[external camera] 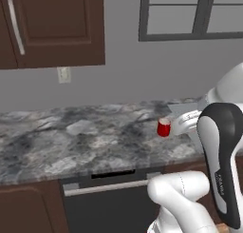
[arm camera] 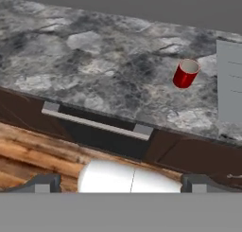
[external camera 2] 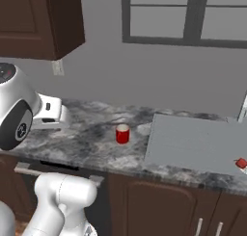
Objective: Clear the mugs and bowl far away from the sink.
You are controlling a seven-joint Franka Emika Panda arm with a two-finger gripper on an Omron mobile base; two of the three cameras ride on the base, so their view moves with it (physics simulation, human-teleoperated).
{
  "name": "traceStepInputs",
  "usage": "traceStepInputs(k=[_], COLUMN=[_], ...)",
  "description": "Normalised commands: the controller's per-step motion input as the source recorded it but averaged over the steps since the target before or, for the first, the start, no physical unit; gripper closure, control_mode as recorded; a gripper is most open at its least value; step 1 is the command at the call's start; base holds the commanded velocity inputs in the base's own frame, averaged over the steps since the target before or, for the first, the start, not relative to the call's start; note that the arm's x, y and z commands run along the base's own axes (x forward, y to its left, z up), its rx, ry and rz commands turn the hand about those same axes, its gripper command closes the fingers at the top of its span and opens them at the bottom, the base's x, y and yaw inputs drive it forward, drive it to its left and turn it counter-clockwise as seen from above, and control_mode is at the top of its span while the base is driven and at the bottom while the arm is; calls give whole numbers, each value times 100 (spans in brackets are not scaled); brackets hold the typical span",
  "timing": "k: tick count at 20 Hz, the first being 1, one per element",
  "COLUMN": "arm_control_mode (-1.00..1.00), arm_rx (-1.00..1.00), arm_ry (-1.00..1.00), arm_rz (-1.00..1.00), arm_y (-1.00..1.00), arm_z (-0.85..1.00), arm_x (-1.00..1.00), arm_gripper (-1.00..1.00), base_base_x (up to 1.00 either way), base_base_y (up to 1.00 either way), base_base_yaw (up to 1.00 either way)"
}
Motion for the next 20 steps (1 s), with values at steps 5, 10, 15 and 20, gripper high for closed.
traceStepInputs(k=[5, 10, 15, 20], arm_control_mode=[100, 100, 100, 100], arm_rx=[0, 0, 0, 0], arm_ry=[0, 0, 0, 0], arm_rz=[0, 0, 0, 0], arm_y=[0, 0, 0, 0], arm_z=[0, 0, 0, 0], arm_x=[0, 0, 0, 0], arm_gripper=[-100, -100, -100, -100], base_base_x=[14, -1, 31, 56], base_base_y=[0, 0, 0, 6], base_base_yaw=[-38, -34, -33, -22])
